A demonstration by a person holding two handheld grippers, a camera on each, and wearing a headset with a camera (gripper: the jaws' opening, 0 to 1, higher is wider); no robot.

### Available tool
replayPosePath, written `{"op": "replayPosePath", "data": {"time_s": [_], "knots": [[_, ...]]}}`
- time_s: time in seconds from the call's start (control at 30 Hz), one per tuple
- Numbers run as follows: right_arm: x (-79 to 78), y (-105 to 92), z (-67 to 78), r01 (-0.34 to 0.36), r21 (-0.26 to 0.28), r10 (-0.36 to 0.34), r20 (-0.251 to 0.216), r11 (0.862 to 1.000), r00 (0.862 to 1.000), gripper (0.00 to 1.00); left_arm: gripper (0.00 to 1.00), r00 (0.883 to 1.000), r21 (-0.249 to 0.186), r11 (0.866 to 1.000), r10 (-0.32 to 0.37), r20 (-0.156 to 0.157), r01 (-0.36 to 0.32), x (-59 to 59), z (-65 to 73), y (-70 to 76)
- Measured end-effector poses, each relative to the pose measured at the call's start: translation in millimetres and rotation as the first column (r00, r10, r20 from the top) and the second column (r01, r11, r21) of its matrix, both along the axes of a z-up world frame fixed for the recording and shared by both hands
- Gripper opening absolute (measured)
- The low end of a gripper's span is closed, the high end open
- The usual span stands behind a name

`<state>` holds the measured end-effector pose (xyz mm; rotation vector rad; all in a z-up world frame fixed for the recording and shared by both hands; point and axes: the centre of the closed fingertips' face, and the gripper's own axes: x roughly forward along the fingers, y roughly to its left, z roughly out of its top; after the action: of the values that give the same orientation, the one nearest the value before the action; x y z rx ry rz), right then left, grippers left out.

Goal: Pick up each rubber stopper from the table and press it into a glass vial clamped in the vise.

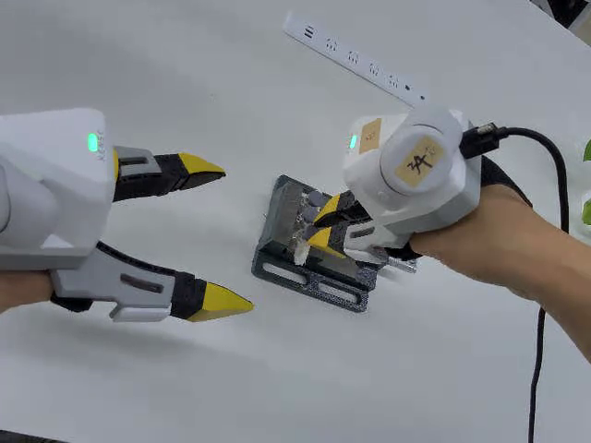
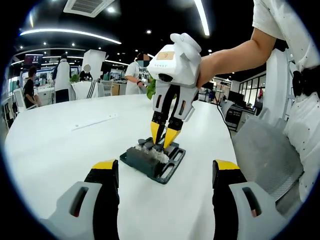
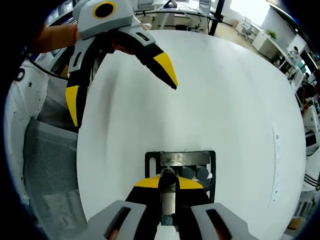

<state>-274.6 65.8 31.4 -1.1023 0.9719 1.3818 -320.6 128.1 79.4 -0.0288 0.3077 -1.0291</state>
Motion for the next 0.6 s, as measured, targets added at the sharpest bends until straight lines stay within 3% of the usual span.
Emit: {"op": "replayPosePath", "data": {"time_s": [0.6], "knots": [[-4.2,0.7,-1.5,-0.013,-0.014,0.013,-0.003,1.0,1.0,0.05,0.76,1.0,-0.011,1.0,0.007,0.002,-0.007,-1.6,0.0,0.4]]}}
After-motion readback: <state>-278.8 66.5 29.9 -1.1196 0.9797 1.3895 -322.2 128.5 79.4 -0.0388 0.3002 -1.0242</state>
